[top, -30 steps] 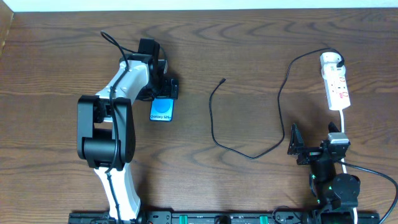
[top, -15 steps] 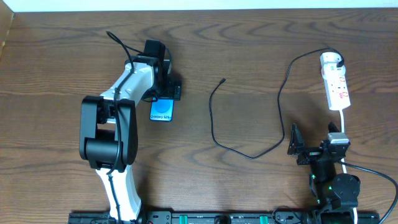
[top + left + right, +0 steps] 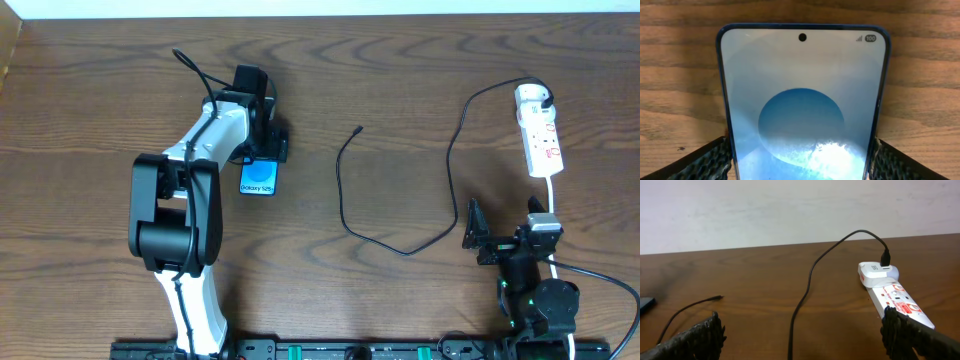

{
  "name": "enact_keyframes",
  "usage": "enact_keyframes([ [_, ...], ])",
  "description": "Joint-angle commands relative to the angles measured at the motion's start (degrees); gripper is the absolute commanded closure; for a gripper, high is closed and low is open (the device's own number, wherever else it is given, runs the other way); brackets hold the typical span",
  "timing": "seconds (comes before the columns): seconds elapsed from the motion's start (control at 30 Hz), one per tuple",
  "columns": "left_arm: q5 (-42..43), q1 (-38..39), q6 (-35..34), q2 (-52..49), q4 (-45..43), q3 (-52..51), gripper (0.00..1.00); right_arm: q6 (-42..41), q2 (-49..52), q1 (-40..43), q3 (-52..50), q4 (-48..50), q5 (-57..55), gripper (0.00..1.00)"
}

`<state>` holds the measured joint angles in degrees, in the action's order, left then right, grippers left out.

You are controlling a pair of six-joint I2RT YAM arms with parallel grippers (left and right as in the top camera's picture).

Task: Plug charger to phone and switch on socket
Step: 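Lower the left gripper and close it on the phone's long edges, then lift the phone with the left gripper and tilt it upright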

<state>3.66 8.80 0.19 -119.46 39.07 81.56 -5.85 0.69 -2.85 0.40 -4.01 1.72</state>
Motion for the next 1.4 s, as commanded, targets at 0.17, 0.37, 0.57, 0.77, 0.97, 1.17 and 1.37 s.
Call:
enact_keyframes([
  [0.17,0.11,0.87,-1.53,-2.05,1.29,-2.58,0.16,-0.52,-0.35,0.31,-0.09,-0.24,-0.07,0.01],
  [0.37,0.11,0.81,-1.79,-0.96,2.64,-0.79,0.2,-0.52,-0.37,0.28,-0.09,-0.24,-0.07,0.01],
  [0.57,0.13,0.76,-2.01,2.75,5.35,1.79,0.2,-0.52,-0.37,0.28,-0.09,-0.24,-0.07,0.01],
  [0.77,0.15,0.76,-4.9,9.03,6.34,1.81,0.2,-0.52,-0.35,0.31,-0.09,-0.24,-0.07,0.01],
  [0.97,3.76,0.76,-7.72,14.1,8.76,1.81,0.27,-0.52,-0.35,0.31,-0.09,-0.26,-0.07,0.01],
  [1.17,4.81,0.76,-7.78,14.23,9.44,0.79,0.29,-0.52,-0.35,0.28,-0.09,-0.24,-0.07,0.01],
  [1.37,4.66,0.76,-7.78,10.78,8.37,-0.76,0.3,-0.52,-0.37,0.28,-0.09,-0.24,-0.07,0.01],
])
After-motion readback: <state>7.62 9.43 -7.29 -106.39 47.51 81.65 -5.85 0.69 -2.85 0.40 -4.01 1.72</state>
